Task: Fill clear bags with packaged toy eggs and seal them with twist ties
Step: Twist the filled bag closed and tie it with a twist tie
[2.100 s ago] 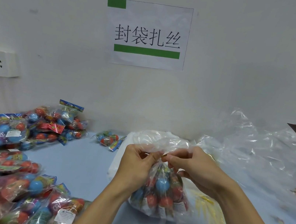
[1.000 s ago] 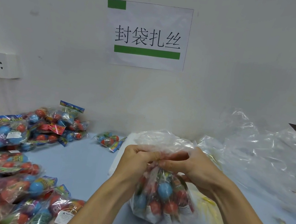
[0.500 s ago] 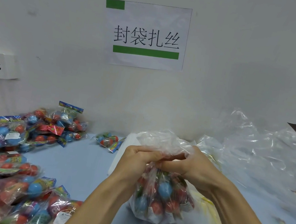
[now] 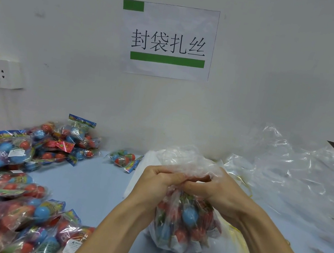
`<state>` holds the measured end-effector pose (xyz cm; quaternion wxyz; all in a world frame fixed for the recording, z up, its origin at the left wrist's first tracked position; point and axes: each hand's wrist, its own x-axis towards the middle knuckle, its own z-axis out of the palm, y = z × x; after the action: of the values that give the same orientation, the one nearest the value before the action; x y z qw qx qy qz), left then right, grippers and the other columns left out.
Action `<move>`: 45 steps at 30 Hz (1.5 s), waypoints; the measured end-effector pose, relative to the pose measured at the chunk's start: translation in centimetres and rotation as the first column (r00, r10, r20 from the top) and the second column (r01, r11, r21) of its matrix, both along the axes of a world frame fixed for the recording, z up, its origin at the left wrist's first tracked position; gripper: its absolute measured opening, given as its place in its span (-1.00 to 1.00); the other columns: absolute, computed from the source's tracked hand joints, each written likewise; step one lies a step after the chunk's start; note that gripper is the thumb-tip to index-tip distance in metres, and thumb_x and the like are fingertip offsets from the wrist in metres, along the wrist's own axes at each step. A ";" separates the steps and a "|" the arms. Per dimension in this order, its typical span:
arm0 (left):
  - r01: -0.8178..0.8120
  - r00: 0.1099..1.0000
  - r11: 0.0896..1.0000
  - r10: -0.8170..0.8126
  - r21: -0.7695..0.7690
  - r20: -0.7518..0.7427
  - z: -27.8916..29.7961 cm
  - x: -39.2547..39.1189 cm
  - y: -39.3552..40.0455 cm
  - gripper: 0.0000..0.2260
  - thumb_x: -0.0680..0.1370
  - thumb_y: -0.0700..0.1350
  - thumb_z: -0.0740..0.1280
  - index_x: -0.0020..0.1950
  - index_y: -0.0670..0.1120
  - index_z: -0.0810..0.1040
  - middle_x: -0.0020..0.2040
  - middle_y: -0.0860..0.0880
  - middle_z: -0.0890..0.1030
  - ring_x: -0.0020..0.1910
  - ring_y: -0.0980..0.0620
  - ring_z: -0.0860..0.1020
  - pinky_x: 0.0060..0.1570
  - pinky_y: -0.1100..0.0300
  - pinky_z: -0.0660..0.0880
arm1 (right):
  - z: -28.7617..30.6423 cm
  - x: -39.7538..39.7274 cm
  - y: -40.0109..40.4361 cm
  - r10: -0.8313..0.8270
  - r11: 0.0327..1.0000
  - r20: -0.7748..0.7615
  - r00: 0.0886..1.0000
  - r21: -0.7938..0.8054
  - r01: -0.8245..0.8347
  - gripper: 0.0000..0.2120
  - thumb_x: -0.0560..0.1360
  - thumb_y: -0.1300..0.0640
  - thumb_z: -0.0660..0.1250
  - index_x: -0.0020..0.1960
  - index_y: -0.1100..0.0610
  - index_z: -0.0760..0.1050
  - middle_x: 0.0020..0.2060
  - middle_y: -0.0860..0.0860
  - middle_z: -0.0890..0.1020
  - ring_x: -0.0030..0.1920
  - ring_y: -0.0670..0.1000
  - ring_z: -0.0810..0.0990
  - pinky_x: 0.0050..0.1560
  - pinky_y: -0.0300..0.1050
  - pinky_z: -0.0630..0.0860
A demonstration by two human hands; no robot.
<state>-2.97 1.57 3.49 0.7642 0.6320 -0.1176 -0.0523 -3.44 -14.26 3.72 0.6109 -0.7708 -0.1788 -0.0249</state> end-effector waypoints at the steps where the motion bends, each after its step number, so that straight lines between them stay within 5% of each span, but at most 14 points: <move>1: 0.003 1.000 1.000 -0.003 0.009 0.000 0.0 0.1 0.0 -0.84 0.53 -0.32 0.36 0.04 -0.24 0.71 0.00 -0.18 0.72 0.07 -0.13 0.68 0.22 -0.01 0.56 | 0.0 0.0 0.0 -0.004 1.000 0.010 1.000 -0.003 0.004 -0.73 0.46 0.36 0.44 0.11 0.14 0.70 0.03 0.08 0.74 0.11 0.07 0.70 0.22 0.06 0.61; 7: 0.135 0.991 0.991 -0.135 -0.010 -0.020 0.0 0.3 0.2 -0.84 0.50 -0.25 0.34 0.01 -0.22 0.69 0.02 -0.16 0.70 -0.03 -0.04 0.68 0.06 0.08 0.57 | -0.2 0.0 0.2 -0.110 0.991 0.020 0.994 -0.076 0.111 -0.86 0.51 0.28 0.43 -0.07 0.09 0.72 -0.18 -0.04 0.74 -0.16 -0.10 0.68 -0.18 -0.32 0.55; 10: -0.003 0.997 0.997 -0.003 -0.079 -0.079 0.0 0.9 0.6 -0.75 0.51 -0.37 0.22 0.04 -0.16 0.62 -0.04 -0.13 0.69 -0.11 -0.03 0.65 0.00 0.13 0.53 | -0.2 0.2 -0.4 -0.175 0.984 -0.049 0.983 -0.051 0.172 -0.83 0.50 0.22 0.46 -0.26 0.10 0.71 -0.35 -0.07 0.68 -0.34 -0.18 0.58 -0.33 -0.40 0.41; 12: -0.144 0.990 0.988 0.144 0.058 -0.002 -0.3 1.3 0.8 -0.71 0.52 -0.45 0.21 0.08 -0.14 0.57 -0.08 -0.13 0.66 -0.09 -0.07 0.64 0.00 0.13 0.55 | -0.1 0.1 -0.8 -0.190 0.982 -0.082 0.978 -0.022 0.189 -0.86 0.49 0.21 0.47 -0.23 0.13 0.72 -0.30 0.01 0.70 -0.27 -0.16 0.60 -0.23 -0.34 0.43; 15: -0.149 0.987 0.975 0.136 0.166 0.087 -0.9 1.3 0.9 -0.74 0.49 -0.43 0.34 0.06 -0.12 0.53 -0.27 -0.02 0.65 -0.28 0.06 0.59 -0.27 0.29 0.53 | -0.1 0.0 -0.9 -0.194 0.981 -0.097 0.976 -0.002 0.195 -0.90 0.49 0.20 0.46 -0.16 0.19 0.72 -0.16 0.16 0.72 -0.17 -0.08 0.61 -0.10 -0.20 0.48; 23: -0.120 0.985 0.961 0.083 0.251 0.154 -1.7 0.9 0.5 -0.73 0.45 -0.38 0.39 0.07 -0.10 0.51 -0.29 0.00 0.68 -0.43 0.15 0.53 -0.44 0.36 0.42 | -0.6 0.4 -0.2 -0.273 0.959 -0.172 0.946 0.030 0.282 -0.87 0.51 0.16 0.44 -0.19 0.14 0.70 -0.31 -0.02 0.67 -0.32 -0.12 0.59 -0.35 -0.34 0.45; 26: -0.171 0.965 0.945 0.103 0.279 0.242 -1.6 0.7 0.4 -0.78 0.45 -0.35 0.40 0.01 -0.10 0.56 -0.26 -0.04 0.69 -0.37 0.15 0.57 -0.36 0.35 0.47 | -0.7 0.4 0.1 -0.284 0.955 -0.174 0.943 0.031 0.294 -0.85 0.51 0.15 0.44 -0.23 0.12 0.70 -0.34 -0.02 0.66 -0.35 -0.11 0.58 -0.36 -0.30 0.44; 35: -0.262 0.867 0.909 0.075 0.324 0.492 -1.5 0.9 0.3 -0.88 0.53 -0.21 0.43 -0.16 -0.01 0.62 -0.32 -0.02 0.67 -0.38 0.12 0.57 -0.35 0.32 0.44 | -0.3 0.1 0.0 -0.261 0.959 -0.157 0.953 0.071 0.274 -0.92 0.48 0.22 0.48 -0.11 0.23 0.72 -0.14 0.17 0.74 -0.02 0.15 0.71 0.12 0.02 0.60; 45: -0.338 0.826 0.865 0.083 0.371 0.558 -1.8 1.2 0.2 -0.86 0.57 -0.25 0.36 -0.17 -0.06 0.56 -0.36 0.10 0.59 -0.38 0.11 0.55 -0.36 0.34 0.43 | -0.5 0.3 -0.2 -0.268 0.959 -0.143 0.953 0.060 0.279 -0.95 0.50 0.27 0.47 -0.09 0.22 0.71 -0.16 0.12 0.74 -0.14 -0.01 0.69 -0.08 -0.18 0.59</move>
<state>-1.76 1.79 1.70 0.5340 0.7918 -0.2333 0.1832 -3.14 -14.45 3.18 0.6423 -0.7632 -0.0279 -0.0646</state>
